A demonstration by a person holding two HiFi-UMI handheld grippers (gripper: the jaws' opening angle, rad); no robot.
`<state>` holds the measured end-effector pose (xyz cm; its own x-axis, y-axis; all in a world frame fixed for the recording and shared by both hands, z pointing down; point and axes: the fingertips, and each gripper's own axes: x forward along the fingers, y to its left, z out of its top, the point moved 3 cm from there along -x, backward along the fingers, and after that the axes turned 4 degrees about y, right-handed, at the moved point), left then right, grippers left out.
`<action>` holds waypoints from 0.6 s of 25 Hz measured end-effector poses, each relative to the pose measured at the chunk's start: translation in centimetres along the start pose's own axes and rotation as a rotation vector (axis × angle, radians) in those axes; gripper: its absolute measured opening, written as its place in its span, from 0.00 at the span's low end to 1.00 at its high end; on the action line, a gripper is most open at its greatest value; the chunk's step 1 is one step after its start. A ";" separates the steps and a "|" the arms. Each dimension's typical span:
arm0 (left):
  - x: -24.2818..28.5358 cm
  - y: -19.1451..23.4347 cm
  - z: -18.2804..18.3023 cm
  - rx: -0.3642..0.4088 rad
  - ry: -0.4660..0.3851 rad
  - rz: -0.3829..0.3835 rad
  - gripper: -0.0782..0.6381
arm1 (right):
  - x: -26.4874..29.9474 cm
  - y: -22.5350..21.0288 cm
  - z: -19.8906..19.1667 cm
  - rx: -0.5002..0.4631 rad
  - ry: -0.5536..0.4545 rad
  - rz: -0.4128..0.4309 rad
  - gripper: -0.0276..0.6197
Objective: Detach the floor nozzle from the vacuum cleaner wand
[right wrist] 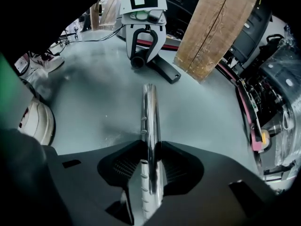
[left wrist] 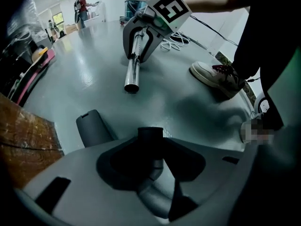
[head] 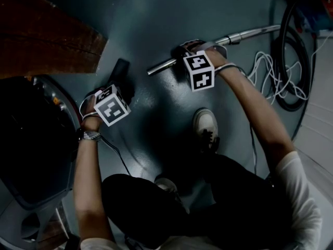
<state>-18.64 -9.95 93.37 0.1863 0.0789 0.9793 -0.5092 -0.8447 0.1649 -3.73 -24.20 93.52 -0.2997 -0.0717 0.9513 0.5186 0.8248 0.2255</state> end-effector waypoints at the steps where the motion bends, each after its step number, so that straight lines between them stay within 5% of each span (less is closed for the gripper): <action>1: 0.3 -0.2 -0.1 0.019 0.016 0.000 0.34 | 0.0 0.0 0.0 -0.001 0.003 -0.001 0.28; 15: 1.7 -1.2 -0.5 0.169 0.121 0.001 0.37 | 0.8 0.1 -0.1 0.020 0.007 -0.015 0.29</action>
<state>-18.18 -8.54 94.95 0.0781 0.1327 0.9881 -0.3594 -0.9207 0.1521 -3.81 -24.19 94.29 -0.3018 -0.0880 0.9493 0.4975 0.8348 0.2356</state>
